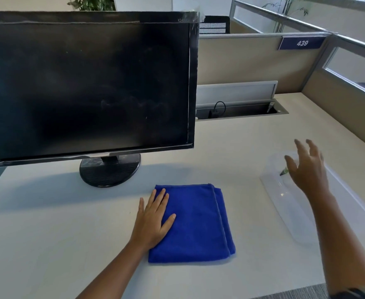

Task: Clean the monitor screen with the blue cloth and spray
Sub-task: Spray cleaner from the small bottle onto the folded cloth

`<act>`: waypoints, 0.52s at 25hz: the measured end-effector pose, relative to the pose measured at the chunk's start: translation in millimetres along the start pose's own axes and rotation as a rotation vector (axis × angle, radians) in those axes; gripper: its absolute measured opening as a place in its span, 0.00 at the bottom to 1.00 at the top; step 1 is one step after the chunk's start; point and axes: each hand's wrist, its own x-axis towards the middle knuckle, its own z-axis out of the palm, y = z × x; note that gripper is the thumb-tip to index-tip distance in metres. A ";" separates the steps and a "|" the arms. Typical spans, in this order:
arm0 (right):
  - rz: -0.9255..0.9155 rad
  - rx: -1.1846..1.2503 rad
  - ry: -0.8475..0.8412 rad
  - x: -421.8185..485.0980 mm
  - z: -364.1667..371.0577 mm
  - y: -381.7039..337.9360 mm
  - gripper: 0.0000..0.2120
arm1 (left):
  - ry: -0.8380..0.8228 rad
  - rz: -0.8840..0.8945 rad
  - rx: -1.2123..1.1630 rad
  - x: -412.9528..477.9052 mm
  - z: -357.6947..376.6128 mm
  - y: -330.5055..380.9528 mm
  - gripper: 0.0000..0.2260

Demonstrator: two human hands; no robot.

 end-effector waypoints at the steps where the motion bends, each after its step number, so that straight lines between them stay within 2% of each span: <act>1: 0.008 -0.027 -0.059 2.9 2.3 6.6 0.24 | 0.004 -0.004 -0.008 -1.5 0.7 -0.6 0.29; 3: 0.010 -0.040 -0.086 4.2 8.8 13.2 0.20 | 0.014 -0.007 -0.006 -3.0 1.8 -1.5 0.28; 6: 0.024 0.034 0.027 -1.1 12.5 18.5 0.13 | 0.028 -0.005 -0.015 -3.6 3.4 -1.5 0.28; 10: 0.022 0.122 0.167 2.1 -5.4 24.9 0.15 | 0.058 -0.001 -0.051 -5.2 4.3 -1.8 0.27; 13: -0.025 0.297 0.310 10.2 -41.7 3.3 0.17 | 0.076 0.008 -0.067 -5.4 4.0 -1.5 0.27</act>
